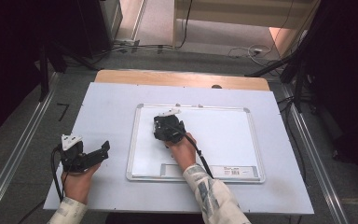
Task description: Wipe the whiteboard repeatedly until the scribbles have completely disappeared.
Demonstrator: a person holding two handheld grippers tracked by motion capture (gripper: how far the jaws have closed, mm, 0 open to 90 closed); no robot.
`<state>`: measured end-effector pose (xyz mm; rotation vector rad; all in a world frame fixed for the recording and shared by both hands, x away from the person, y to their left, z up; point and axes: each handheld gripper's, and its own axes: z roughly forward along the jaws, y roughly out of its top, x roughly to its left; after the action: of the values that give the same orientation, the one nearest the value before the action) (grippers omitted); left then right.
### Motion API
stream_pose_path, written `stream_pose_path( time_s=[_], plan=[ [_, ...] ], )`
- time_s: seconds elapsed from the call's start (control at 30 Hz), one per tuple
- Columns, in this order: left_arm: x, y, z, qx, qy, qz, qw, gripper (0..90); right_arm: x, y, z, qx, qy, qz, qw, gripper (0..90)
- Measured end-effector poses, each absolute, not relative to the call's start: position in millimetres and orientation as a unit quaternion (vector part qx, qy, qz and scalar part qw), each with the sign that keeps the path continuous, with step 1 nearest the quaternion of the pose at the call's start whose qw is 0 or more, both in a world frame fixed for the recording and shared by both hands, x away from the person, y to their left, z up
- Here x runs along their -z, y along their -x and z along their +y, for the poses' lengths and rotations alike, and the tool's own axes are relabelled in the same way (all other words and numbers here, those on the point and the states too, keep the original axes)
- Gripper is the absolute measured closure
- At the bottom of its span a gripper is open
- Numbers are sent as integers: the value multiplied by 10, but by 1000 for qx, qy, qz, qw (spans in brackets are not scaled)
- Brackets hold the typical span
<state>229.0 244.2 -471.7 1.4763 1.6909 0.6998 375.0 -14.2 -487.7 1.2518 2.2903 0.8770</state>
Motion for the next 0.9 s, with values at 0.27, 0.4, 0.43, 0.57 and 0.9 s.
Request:
stream_pose_path(
  time_s=[0.27, 0.4, 0.43, 0.57, 0.9],
  plan=[
    [4716, -2287, 2448, -273, -578, 664, 387, 62, 4866, -3997, -276, -306, -474, 800, 202, 375],
    [4715, -2290, 2438, -274, -579, 663, 388, 62, 4862, -4099, -277, -303, -481, 796, 206, 376],
    [4716, -2292, 2438, -273, -580, 663, 387, 62, 4861, -4118, -267, -303, -481, 796, 207, 376],
    [4715, -2298, 2433, -271, -581, 662, 388, 62, 4861, -4158, -214, -301, -485, 794, 210, 376],
    [4717, -2298, 2437, -271, -580, 663, 388, 62, 4868, -4175, 82, -309, -468, 802, 204, 376]
  ],
)
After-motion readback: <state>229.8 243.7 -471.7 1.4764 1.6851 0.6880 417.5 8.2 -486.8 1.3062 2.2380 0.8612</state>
